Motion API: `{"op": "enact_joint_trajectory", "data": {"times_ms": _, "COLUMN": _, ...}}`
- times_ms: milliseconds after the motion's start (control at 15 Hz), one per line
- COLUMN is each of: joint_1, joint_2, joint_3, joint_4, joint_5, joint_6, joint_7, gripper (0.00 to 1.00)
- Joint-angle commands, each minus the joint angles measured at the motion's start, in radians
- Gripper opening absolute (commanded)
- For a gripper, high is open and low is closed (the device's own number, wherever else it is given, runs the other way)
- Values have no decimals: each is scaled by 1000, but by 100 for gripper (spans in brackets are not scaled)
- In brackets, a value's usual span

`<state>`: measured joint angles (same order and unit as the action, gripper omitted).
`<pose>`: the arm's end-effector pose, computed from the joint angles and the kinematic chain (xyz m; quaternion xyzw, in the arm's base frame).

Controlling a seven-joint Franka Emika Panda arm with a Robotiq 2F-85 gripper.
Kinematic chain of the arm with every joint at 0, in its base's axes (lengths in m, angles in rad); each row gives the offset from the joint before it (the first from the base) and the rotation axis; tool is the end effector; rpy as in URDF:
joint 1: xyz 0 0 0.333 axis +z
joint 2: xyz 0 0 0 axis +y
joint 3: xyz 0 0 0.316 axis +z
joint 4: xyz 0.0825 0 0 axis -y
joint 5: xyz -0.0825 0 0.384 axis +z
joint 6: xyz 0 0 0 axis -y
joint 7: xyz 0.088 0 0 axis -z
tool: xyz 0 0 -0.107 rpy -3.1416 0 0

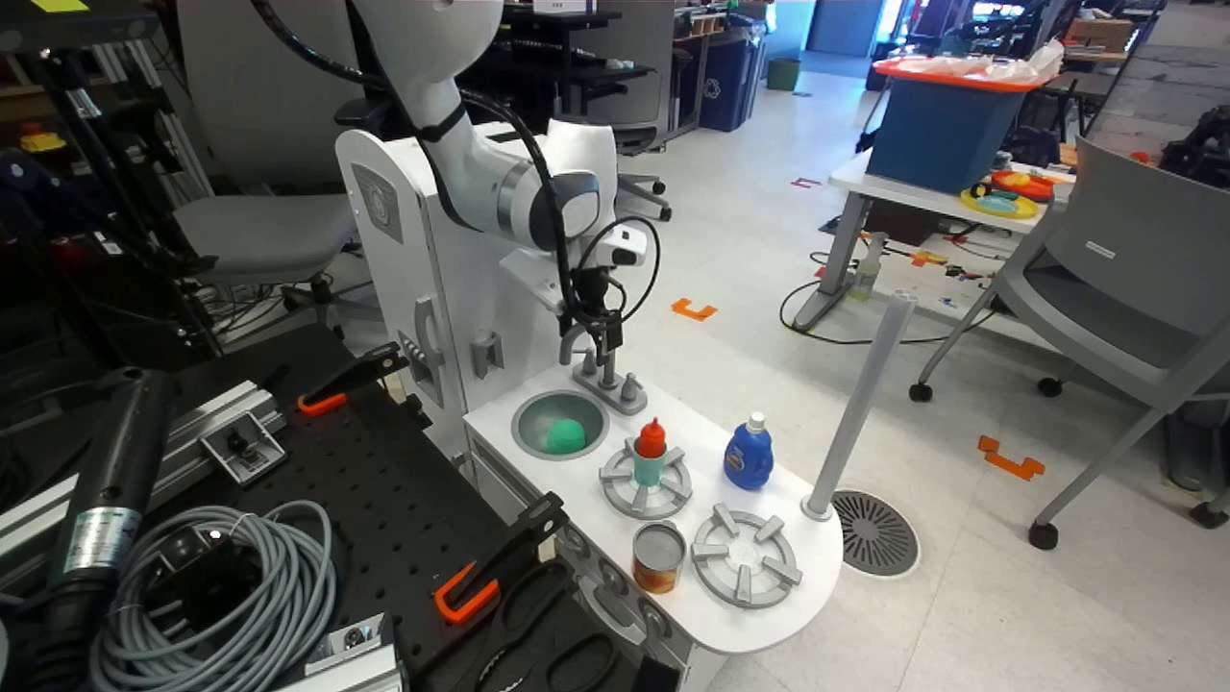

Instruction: Turn the faucet to the right

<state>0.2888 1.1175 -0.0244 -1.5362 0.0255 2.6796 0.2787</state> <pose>0.6406 0.1743 -0.0078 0.9998 -0.0115 0.0140 0.0013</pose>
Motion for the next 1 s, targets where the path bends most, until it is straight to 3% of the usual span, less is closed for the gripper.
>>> {"op": "enact_joint_trajectory", "data": {"times_ms": 0, "joint_1": 1, "joint_2": 18, "joint_3": -27, "joint_4": 20, "joint_5": -7, "joint_6": 0, "joint_7": 19, "gripper": 100}}
{"op": "enact_joint_trajectory", "data": {"times_ms": 267, "joint_1": -9, "joint_2": -5, "joint_3": -64, "joint_4": -16, "joint_5": -11, "joint_6": -11, "joint_7": 31, "gripper": 100}}
{"op": "enact_joint_trajectory", "data": {"times_ms": 933, "joint_1": -6, "joint_2": -4, "joint_3": -272, "joint_4": 5, "joint_5": -47, "joint_6": -76, "joint_7": 132, "gripper": 100}}
